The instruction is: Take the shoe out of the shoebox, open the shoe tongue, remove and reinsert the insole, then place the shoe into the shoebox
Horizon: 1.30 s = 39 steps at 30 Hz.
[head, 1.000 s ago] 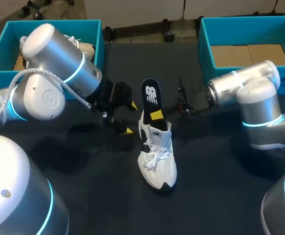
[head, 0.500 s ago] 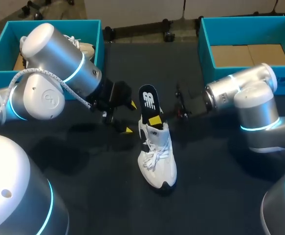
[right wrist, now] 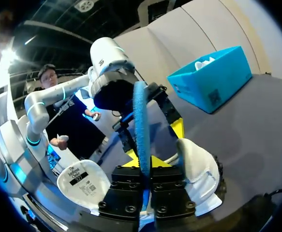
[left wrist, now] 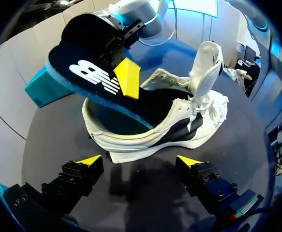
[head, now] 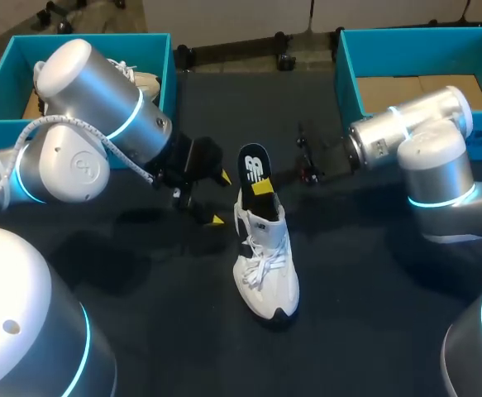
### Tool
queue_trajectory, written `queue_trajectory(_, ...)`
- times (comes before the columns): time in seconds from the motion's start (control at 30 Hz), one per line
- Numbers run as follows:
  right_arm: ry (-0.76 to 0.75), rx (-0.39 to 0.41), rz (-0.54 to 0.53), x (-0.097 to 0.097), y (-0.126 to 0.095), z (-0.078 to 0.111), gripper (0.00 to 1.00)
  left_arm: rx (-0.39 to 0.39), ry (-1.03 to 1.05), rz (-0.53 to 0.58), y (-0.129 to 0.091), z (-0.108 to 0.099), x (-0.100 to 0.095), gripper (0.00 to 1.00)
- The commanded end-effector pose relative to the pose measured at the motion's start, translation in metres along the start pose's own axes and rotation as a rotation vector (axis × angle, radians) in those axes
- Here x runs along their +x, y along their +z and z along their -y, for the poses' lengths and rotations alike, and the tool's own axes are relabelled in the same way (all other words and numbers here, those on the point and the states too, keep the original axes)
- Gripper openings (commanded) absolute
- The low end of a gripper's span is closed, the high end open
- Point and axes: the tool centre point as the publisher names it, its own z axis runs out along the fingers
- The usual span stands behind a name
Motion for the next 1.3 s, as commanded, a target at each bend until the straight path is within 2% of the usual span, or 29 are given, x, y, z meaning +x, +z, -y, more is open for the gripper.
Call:
queue_trajectory(0.03, 0.009, 0.008, -0.003, -0.008, 0.002, 0.007, 0.0, 0.001, 0.002, 0.001, -0.001, 0.0, 0.001, 1.0)
queue_trajectory(0.47, 0.076, 0.037, 0.005, 0.008, 0.012, 0.034, 0.0, 0.005, 0.002, -0.009, 0.001, 0.0, 0.004, 1.0)
queue_trajectory(0.77, 0.093, 0.041, 0.016, 0.011, 0.011, 0.036, 0.0, 0.01, -0.003, -0.017, 0.004, -0.001, 0.008, 1.0)
queue_trajectory(0.83, 0.08, 0.042, 0.028, 0.01, 0.008, 0.029, 0.24, 0.011, -0.004, -0.017, 0.004, -0.001, 0.008, 1.0)
queue_trajectory(0.93, 0.062, 0.044, 0.033, 0.008, 0.005, 0.021, 0.29, 0.012, -0.004, -0.015, 0.003, -0.001, 0.009, 1.0)
queue_trajectory(1.13, 0.028, 0.057, 0.038, 0.0, 0.001, 0.006, 0.24, 0.009, -0.006, -0.007, 0.0, -0.002, 0.009, 1.0)
queue_trajectory(1.3, 0.046, 0.074, 0.031, -0.008, 0.002, 0.006, 0.0, 0.007, -0.008, -0.006, 0.0, -0.003, 0.01, 1.0)
